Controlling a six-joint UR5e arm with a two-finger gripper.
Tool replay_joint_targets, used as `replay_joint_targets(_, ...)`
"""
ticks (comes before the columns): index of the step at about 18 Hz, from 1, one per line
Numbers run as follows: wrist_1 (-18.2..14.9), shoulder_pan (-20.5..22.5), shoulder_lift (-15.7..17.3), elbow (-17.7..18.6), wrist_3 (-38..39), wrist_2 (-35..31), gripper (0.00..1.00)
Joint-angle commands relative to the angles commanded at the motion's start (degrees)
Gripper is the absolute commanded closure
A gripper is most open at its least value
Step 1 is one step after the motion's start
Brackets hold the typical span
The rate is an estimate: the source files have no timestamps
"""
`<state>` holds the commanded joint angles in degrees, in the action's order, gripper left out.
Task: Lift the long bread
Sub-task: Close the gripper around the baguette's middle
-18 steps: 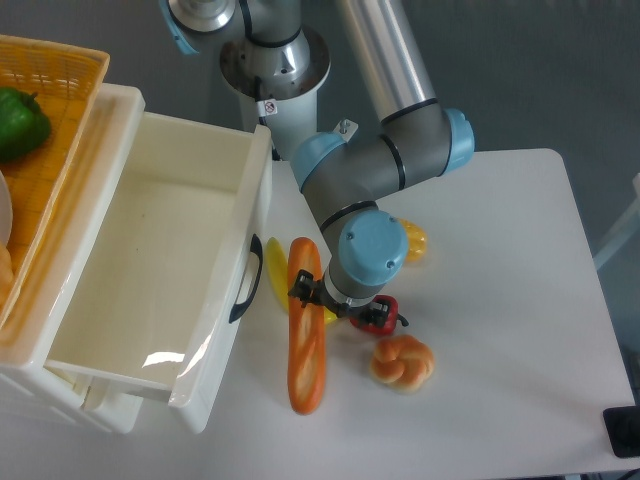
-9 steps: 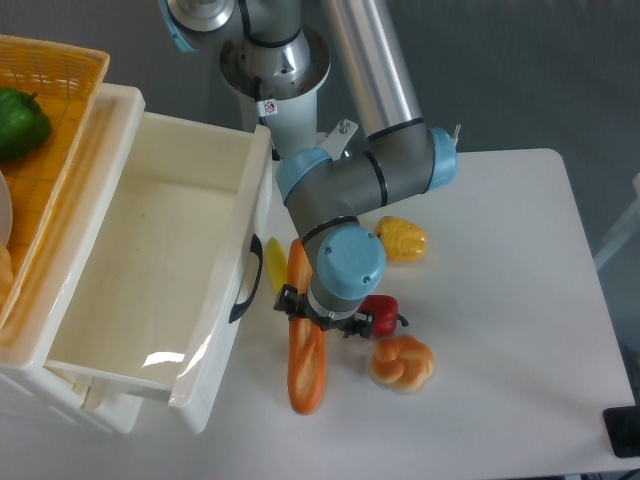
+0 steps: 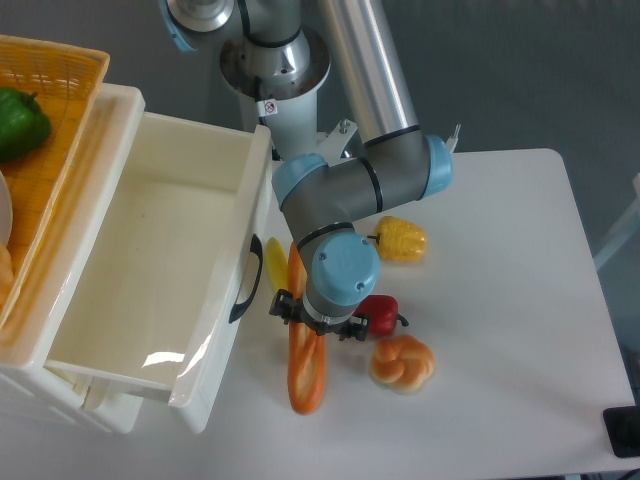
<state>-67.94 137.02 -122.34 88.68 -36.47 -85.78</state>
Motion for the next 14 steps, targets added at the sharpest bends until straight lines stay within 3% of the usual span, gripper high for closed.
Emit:
replay_joint_targets(4, -0.1, -0.3, -0.6, -0.6, -0.1, -0.3, 0.0)
replay_joint_targets(5, -0.1, -0.2, -0.6, -0.7, -0.2, -0.4, 0.04)
replay_joint_targets(8, -0.1, -0.2, -0.6, -1.2, -0.3, -0.4, 0.33)
replay_joint_targets(13, -0.2, -0.3, -1.0, -2.0, -0.4, -0.4, 0.66)
replay_joint_targets(14, -0.2, -0.3, -1.1, -2.0, -0.5, -0.4, 0.82)
